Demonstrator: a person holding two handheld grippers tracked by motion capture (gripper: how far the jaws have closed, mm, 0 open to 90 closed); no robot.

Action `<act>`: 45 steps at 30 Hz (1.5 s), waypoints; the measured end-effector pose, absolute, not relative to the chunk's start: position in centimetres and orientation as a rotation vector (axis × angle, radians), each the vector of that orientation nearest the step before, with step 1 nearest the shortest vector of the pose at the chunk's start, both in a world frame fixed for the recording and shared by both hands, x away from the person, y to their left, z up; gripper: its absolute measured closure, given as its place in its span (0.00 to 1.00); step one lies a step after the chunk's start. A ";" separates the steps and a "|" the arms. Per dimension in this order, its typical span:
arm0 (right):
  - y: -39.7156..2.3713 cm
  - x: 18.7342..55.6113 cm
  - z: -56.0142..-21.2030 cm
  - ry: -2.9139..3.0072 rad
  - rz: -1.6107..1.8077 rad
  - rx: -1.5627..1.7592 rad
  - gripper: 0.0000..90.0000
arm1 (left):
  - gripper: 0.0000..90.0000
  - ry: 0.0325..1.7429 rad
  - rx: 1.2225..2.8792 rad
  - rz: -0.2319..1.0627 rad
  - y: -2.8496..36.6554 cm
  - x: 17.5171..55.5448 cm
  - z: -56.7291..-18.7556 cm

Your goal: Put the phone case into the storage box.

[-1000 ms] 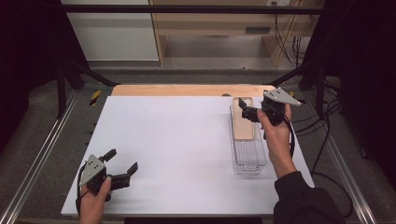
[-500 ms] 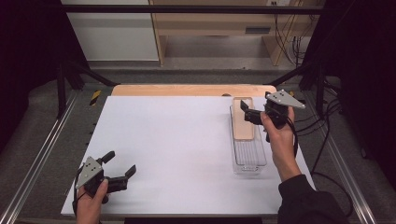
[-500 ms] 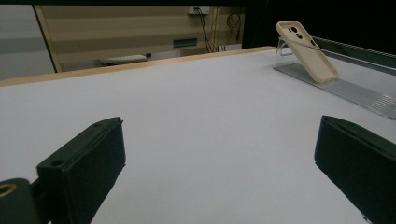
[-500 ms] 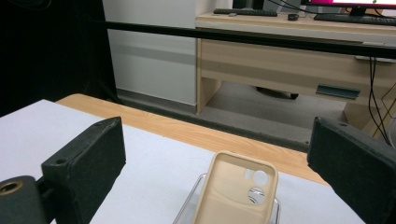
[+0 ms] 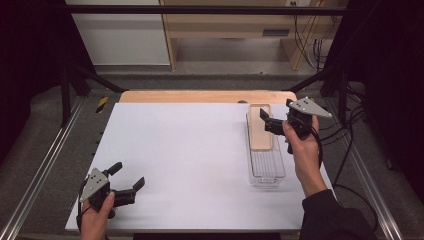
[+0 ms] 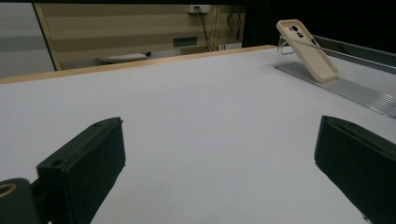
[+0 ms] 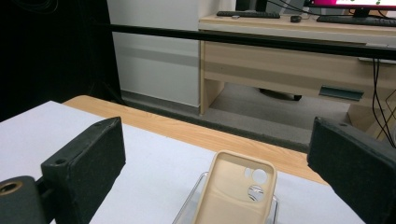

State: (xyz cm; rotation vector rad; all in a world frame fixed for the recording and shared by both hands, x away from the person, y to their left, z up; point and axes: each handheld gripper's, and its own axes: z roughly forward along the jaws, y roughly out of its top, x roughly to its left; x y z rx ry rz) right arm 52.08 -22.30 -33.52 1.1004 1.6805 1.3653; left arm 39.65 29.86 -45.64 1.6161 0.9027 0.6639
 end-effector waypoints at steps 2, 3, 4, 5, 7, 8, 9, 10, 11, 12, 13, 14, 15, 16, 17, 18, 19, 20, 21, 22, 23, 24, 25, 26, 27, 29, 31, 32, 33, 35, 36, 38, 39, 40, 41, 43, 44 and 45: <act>-22.4 51.9 -33.5 1.679 1.367 1.098 0.05 | 0.02 0.904 1.613 0.667 30.0 39.7 -45.6; -22.4 51.9 -33.5 1.679 1.367 1.098 0.05 | 0.02 0.906 1.613 0.669 30.0 39.7 -45.6; -22.4 51.8 -33.5 1.679 1.367 1.101 0.05 | 0.02 0.906 1.612 0.670 30.0 39.7 -45.6; -22.5 51.7 -33.5 1.679 1.368 1.103 0.05 | 0.02 0.906 1.612 0.670 30.1 39.7 -45.6; -22.6 51.5 -33.5 1.678 1.368 1.103 0.05 | 0.02 0.905 1.613 0.667 30.1 39.7 -45.6; -22.6 51.4 -33.5 1.678 1.369 1.105 0.05 | 0.02 0.905 1.614 0.666 30.1 39.7 -45.6; -22.7 51.3 -33.5 1.679 1.369 1.103 0.05 | 0.02 0.906 1.614 0.667 30.1 39.7 -45.6; -22.8 51.2 -33.5 1.681 1.368 1.105 0.05 | 0.02 0.903 1.616 0.668 30.1 39.6 -45.6; -22.8 51.1 -33.5 1.681 1.371 1.099 0.04 | 0.02 0.902 1.613 0.666 30.1 39.6 -45.5; -22.9 51.0 -33.5 1.683 1.367 1.095 0.04 | 0.02 0.899 1.612 0.665 30.2 39.6 -45.5; -23.0 50.8 -33.5 1.682 1.365 1.093 0.04 | 0.02 0.898 1.610 0.667 30.2 39.6 -45.5; -23.1 50.7 -33.5 1.681 1.365 1.093 0.04 | 0.02 0.899 1.611 0.670 30.2 39.6 -45.5; -23.2 50.6 -33.5 1.680 1.366 1.091 0.04 | 0.02 0.901 1.612 0.671 30.3 39.6 -45.5; -23.3 50.5 -33.5 1.679 1.368 1.091 0.04 | 0.02 0.902 1.612 0.672 30.3 39.6 -45.5; -23.5 50.5 -33.5 1.678 1.367 1.091 0.04 | 0.02 0.904 1.611 0.673 30.4 39.6 -45.5; -23.6 50.4 -33.5 1.677 1.368 1.092 0.04 | 0.02 0.906 1.608 0.674 30.4 39.6 -45.5; -23.7 50.3 -33.5 1.679 1.362 1.095 0.04 | 0.02 0.908 1.607 0.675 30.5 39.6 -45.5; -23.8 50.3 -33.6 1.676 1.361 1.098 0.04 | 0.02 0.909 1.606 0.677 30.5 39.5 -45.5; -23.9 50.2 -33.6 1.678 1.360 1.101 0.04 | 0.02 0.910 1.606 0.677 30.5 39.5 -45.4; -23.9 50.2 -33.7 1.678 1.360 1.102 0.04 | 0.02 0.908 1.607 0.676 30.5 39.5 -45.4; -24.0 50.1 -33.7 1.678 1.362 1.101 0.04 | 0.02 0.908 1.611 0.675 30.6 39.4 -45.4; -24.1 50.1 -33.7 1.678 1.361 1.098 0.04 | 0.02 0.908 1.613 0.677 30.6 39.4 -45.5; -24.2 50.0 -33.8 1.678 1.362 1.104 0.04 | 0.02 0.909 1.614 0.678 30.7 39.4 -45.5; -24.3 50.0 -33.8 1.676 1.363 1.103 0.04 | 0.02 0.910 1.611 0.676 30.8 39.4 -45.4; -24.3 49.9 -33.8 1.676 1.364 1.105 0.04 | 0.02 0.913 1.610 0.678 30.9 39.4 -45.4; -24.5 49.8 -33.9 1.675 1.367 1.101 0.04 | 0.02 0.917 1.603 0.678 31.0 39.4 -45.4; -24.6 49.7 -33.9 1.673 1.368 1.092 0.04 | 0.02 0.916 1.606 0.680 31.1 39.4 -45.4; -24.7 49.6 -33.9 1.671 1.369 1.086 0.04 | 0.02 0.918 1.604 0.680 31.1 39.4 -45.4; -24.8 49.5 -33.9 1.671 1.372 1.084 0.04 | 0.02 0.918 1.603 0.682 31.2 39.4 -45.4; -24.8 49.5 -34.0 1.669 1.380 1.076 0.04 | 0.02 0.921 1.598 0.682 31.2 39.4 -45.4; -24.9 49.4 -34.0 1.665 1.383 1.067 0.04 | 0.02 0.920 1.598 0.683 31.2 39.4 -45.4; -24.8 49.3 -34.0 1.662 1.392 1.056 0.04 | 0.02 0.916 1.600 0.684 31.2 39.4 -45.4; -24.8 49.3 -34.0 1.660 1.395 1.049 0.04 | 0.02 0.915 1.600 0.684 31.2 39.4 -45.4; -24.8 49.2 -34.0 1.658 1.400 1.050 0.04 | 0.02 0.916 1.600 0.684 31.1 39.3 -45.4; -24.8 49.1 -34.0 1.656 1.403 1.041 0.04 | 0.02 0.915 1.600 0.684 31.1 39.3 -45.4; -24.7 49.0 -34.1 1.655 1.406 1.033 0.04 | 0.02 0.914 1.600 0.684 31.1 39.3 -45.4; -24.7 49.0 -34.0 1.654 1.410 1.034 0.04 | 0.02 0.913 1.600 0.684 31.1 39.3 -45.4; -24.7 48.9 -34.1 1.650 1.413 1.025 0.04 | 0.02 0.914 1.599 0.684 31.2 39.3 -45.4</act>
